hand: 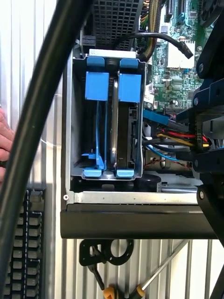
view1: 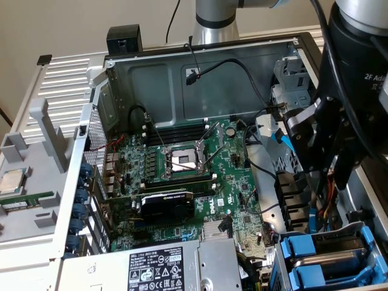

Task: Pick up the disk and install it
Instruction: 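Insert the first disk wire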

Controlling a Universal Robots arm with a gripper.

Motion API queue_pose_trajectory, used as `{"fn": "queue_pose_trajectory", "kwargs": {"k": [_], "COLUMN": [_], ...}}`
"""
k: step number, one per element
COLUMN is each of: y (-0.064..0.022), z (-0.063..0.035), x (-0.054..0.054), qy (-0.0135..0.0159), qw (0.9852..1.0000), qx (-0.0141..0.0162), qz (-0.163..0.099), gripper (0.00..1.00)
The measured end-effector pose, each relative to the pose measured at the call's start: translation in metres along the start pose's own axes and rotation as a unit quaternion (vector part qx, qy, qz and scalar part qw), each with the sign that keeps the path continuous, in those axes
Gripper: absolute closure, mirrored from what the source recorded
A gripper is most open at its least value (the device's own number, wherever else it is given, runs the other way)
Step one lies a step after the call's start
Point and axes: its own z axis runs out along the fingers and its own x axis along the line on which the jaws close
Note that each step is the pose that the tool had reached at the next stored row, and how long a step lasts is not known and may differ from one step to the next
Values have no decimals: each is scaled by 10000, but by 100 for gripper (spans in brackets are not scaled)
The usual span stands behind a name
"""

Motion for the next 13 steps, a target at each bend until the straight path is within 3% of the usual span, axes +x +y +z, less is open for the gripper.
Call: {"fn": "queue_pose_trajectory", "kwargs": {"k": [6,13], "y": [0,-6], "z": [9,5], "x": [-73,-77], "qy": [-1,0], "qw": [10000,9999], "qx": [-2,0], "qz": [35,146], "gripper": [65,65]}}
